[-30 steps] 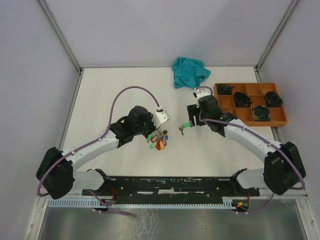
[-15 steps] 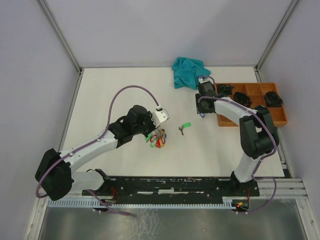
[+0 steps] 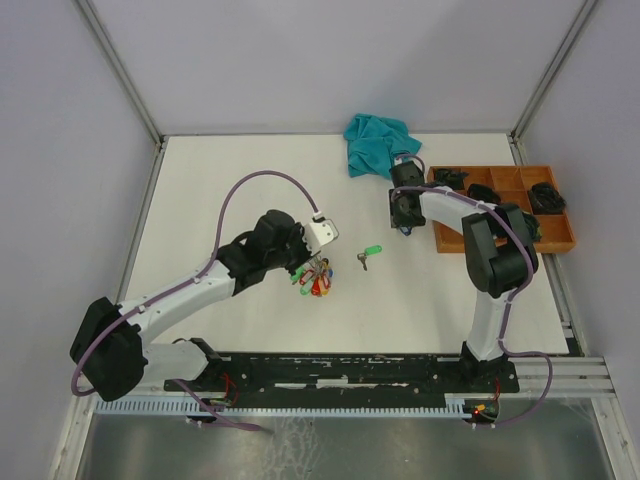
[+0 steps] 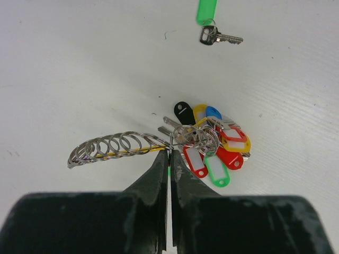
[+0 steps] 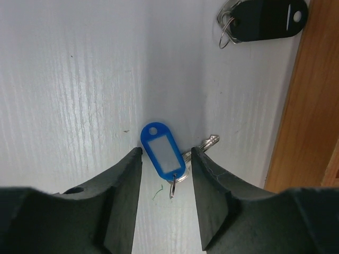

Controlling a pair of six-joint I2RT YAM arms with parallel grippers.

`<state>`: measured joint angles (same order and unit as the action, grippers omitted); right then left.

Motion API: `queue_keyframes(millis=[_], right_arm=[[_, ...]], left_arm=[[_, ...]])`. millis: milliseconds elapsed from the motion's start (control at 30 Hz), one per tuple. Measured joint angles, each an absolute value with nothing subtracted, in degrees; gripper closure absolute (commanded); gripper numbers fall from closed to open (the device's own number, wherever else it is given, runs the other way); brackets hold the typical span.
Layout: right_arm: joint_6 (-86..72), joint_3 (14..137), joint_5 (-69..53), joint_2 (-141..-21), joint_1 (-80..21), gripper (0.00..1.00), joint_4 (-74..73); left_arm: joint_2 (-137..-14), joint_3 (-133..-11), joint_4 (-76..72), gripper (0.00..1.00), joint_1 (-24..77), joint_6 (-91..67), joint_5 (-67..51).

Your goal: Put the keys on the keyring

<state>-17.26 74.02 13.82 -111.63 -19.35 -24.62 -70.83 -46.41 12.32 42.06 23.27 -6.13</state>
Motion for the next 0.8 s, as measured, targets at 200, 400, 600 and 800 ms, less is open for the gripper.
queue_keyframes(millis=[200,400,600,800], right_arm=[[-19.3,74.1,12.9,-111.9,-19.4,0.67,-24.9],[-23.5,69.7,12.6,-108.6,-19.5,0.75,-24.3],[-32.8,56.4,12.5,-97.6,-23.7,0.7,-25.4],[-41.7,50.1,12.3,-91.3,-33.7,0.55,-26.6]], left_arm=[[-70.8,-46.9,12.8,0.97,42.1,23.3,-6.2],[-70.3,-47.0,13.4,0.97,42.1,23.3,-6.5],[-69.3,-47.0,13.4,0.97,42.1,23.2,-7.9],[-69.1,-47.1,13.4,0.97,42.1,23.2,-8.2]])
